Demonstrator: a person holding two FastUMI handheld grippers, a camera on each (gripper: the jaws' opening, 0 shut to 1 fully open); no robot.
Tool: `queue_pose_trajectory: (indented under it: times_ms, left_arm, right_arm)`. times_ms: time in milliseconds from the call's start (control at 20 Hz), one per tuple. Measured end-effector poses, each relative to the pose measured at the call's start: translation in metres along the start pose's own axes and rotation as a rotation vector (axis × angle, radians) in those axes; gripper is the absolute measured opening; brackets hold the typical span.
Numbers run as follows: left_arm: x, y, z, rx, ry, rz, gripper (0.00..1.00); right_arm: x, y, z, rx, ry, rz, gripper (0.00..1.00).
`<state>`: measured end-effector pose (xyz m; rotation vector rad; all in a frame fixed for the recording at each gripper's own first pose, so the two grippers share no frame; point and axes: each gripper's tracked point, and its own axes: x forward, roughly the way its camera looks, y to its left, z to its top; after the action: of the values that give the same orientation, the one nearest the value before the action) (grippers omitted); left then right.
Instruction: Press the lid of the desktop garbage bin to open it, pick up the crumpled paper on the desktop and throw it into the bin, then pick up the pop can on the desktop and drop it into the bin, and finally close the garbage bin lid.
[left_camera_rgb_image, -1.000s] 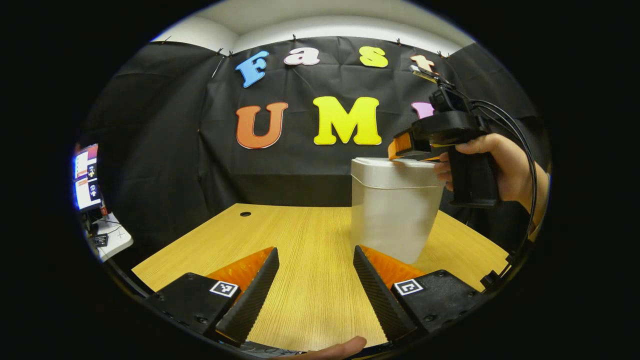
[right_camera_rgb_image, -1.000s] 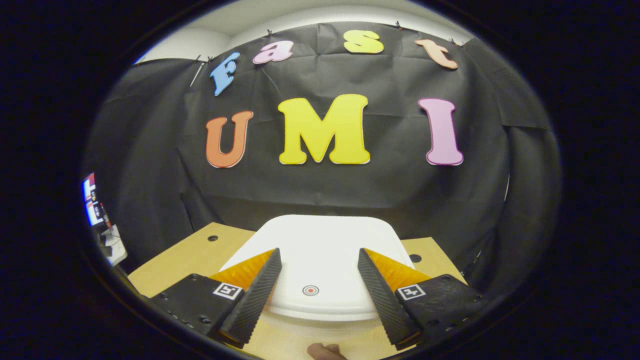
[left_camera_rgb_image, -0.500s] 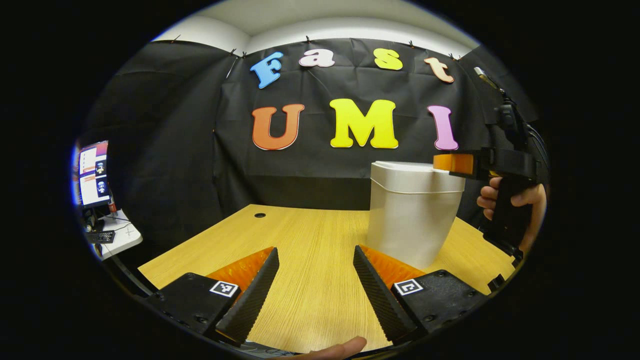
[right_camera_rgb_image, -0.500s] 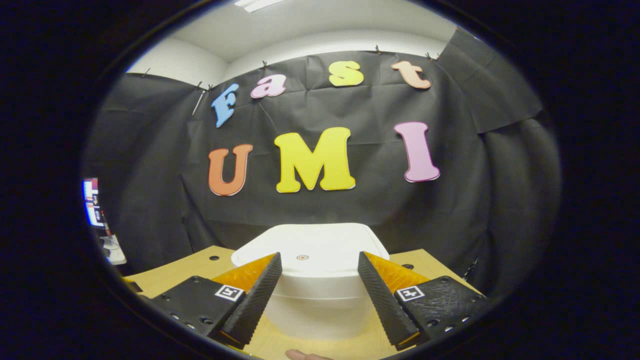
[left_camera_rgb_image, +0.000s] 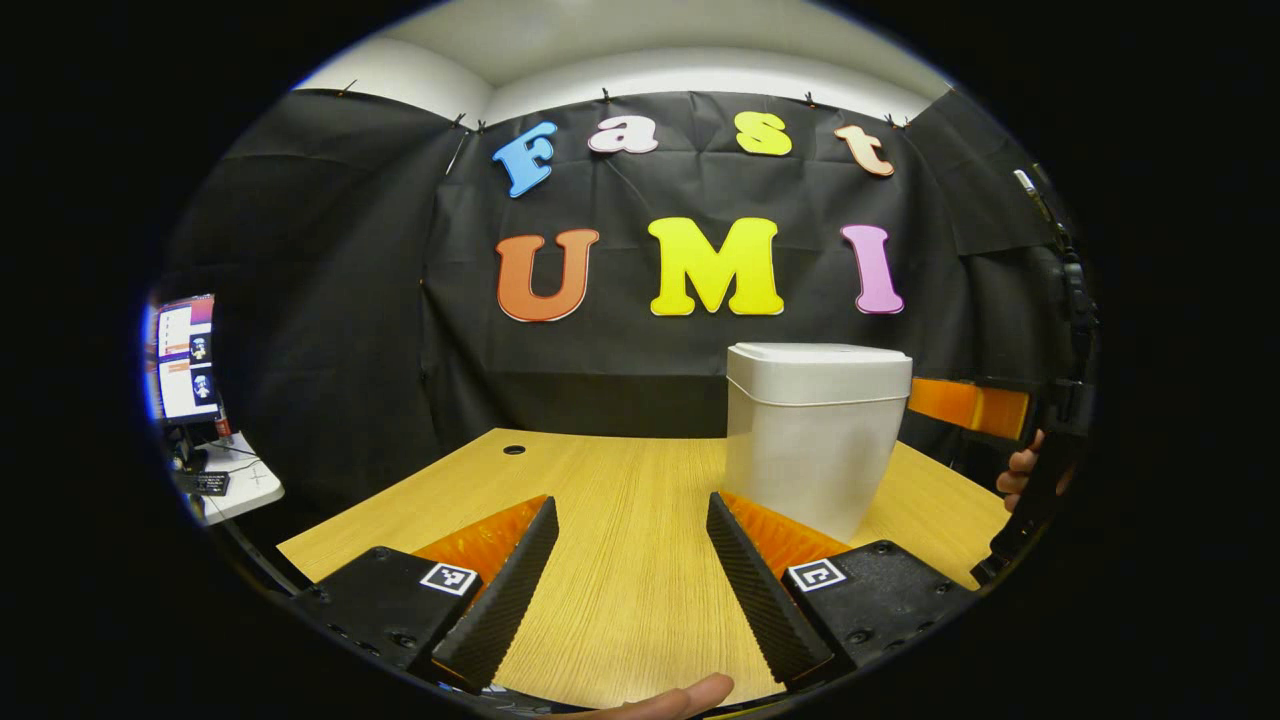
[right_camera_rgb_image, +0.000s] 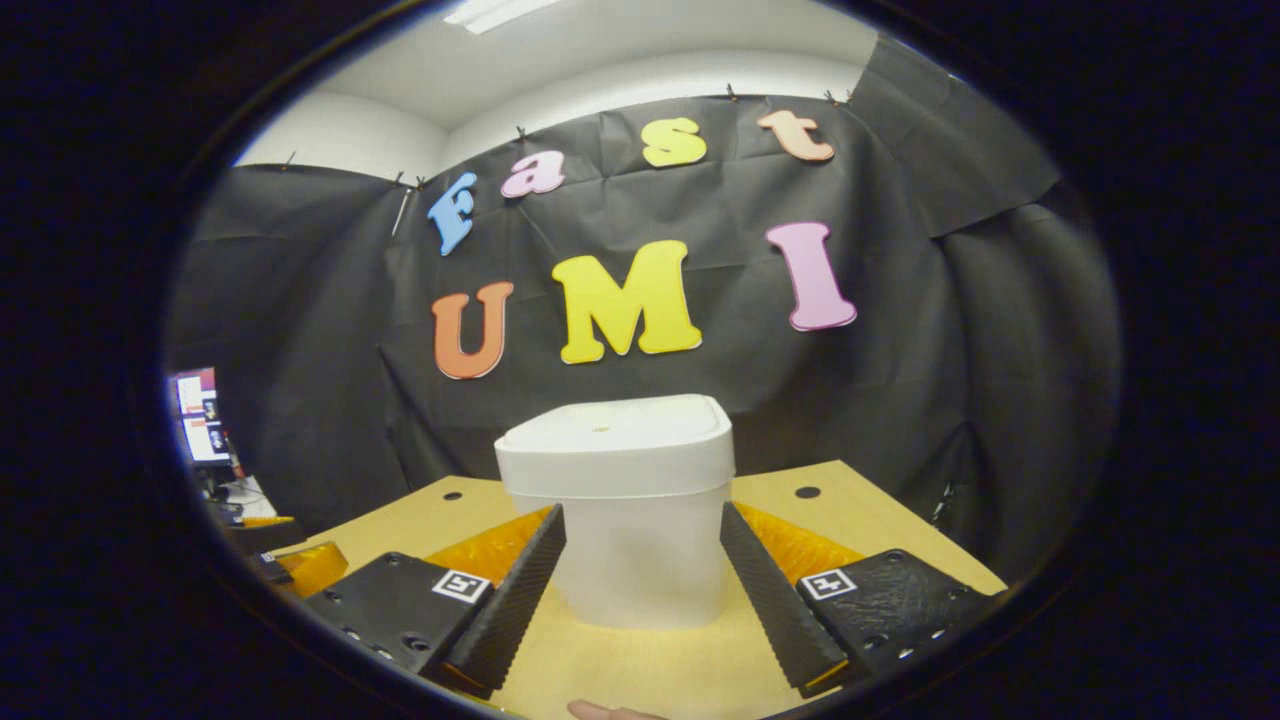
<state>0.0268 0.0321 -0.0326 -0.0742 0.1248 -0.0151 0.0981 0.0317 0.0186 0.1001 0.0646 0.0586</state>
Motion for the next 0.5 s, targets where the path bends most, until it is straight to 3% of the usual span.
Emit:
queue_pose_trajectory:
  times_ms: [200, 500]
  left_arm:
    - [0.0, -0.005, 0.003, -0.004, -0.005, -0.007, 0.96]
    - [-0.005, -0.019, 0.005, 0.003, -0.014, -0.04, 0.97]
  right_arm:
    - [-0.048, -0.013, -0.008, 0.022, 0.002, -0.012, 0.95]
    - [-0.093, -0.031, -0.01, -0.058, -0.041, -0.019, 0.96]
